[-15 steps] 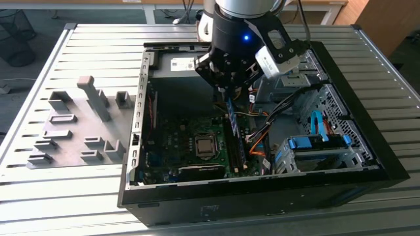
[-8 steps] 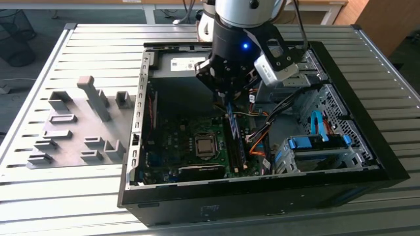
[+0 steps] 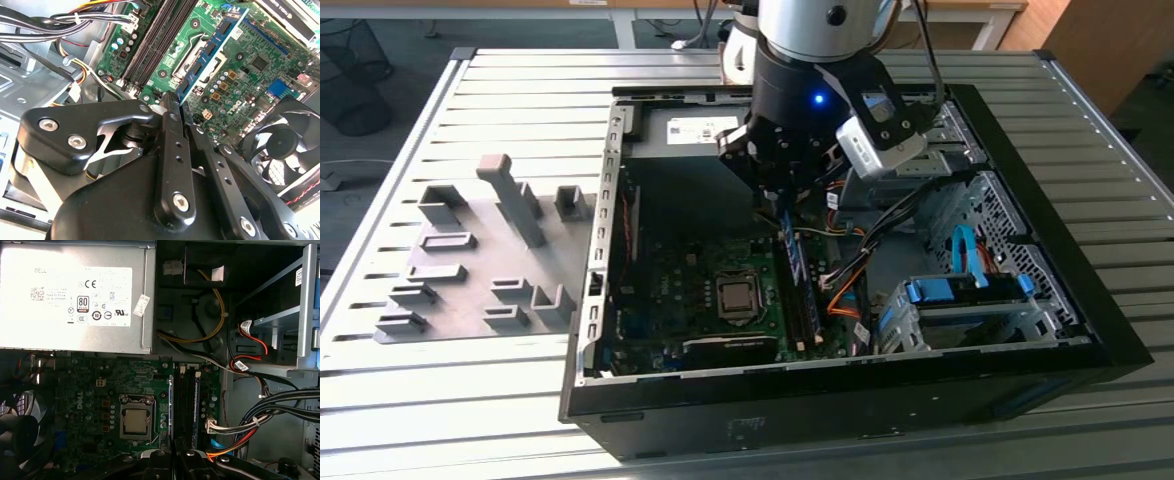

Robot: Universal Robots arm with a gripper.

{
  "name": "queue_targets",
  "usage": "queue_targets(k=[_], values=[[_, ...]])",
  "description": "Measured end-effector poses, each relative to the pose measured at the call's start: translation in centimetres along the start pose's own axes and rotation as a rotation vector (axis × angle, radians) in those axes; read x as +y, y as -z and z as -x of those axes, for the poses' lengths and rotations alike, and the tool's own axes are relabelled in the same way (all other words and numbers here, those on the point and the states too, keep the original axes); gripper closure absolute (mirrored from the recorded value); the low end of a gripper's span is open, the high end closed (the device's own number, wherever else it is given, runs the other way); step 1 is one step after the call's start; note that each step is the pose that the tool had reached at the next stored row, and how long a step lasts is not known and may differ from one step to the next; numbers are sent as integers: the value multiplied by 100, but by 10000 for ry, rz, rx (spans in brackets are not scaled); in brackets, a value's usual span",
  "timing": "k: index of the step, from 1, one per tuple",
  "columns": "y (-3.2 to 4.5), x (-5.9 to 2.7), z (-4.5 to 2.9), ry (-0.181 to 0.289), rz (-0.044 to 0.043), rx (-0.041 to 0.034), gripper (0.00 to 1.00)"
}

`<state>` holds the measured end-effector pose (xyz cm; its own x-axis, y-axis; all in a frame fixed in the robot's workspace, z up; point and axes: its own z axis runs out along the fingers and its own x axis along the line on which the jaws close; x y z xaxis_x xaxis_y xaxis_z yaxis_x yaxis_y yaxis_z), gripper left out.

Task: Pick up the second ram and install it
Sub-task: 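Insert the second ram into the second slot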

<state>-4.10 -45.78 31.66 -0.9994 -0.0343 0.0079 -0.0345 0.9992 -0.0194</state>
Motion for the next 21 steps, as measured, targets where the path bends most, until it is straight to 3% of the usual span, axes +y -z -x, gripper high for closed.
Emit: queue_targets(k=[9, 14, 21], values=[[-12, 0, 5, 1, 5, -2, 86], [-94, -3, 62, 0, 0, 1, 86], [-222, -39, 66, -117, 1, 3, 86]])
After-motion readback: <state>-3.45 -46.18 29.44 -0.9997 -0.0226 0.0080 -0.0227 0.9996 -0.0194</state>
